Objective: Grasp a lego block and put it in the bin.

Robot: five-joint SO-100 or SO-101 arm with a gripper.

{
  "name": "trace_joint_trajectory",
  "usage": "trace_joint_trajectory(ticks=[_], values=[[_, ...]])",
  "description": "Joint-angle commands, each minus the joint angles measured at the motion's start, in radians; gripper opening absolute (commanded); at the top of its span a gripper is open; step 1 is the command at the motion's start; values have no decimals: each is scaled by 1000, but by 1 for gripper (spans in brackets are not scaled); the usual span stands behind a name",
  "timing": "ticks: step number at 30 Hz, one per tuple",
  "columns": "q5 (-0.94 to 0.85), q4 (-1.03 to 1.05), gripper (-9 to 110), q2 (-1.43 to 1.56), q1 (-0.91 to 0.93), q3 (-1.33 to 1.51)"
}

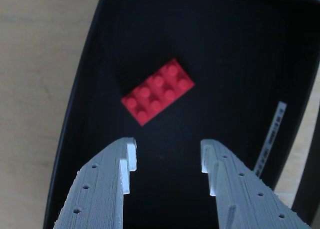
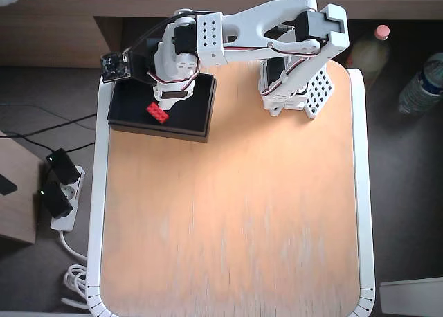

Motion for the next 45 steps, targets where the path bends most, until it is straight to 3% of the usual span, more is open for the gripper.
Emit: trace_joint_trajectory(ticks=[1, 13, 17, 29, 38, 45], values=[[-25, -28, 14, 117, -25, -21], [-141, -28, 13, 322, -267, -21], [-160, -28, 5, 365, -391, -21], [-233, -28, 0, 479, -733, -20], [-221, -26, 0, 555, -997, -6], [-190, -26, 0, 692, -1173, 167]])
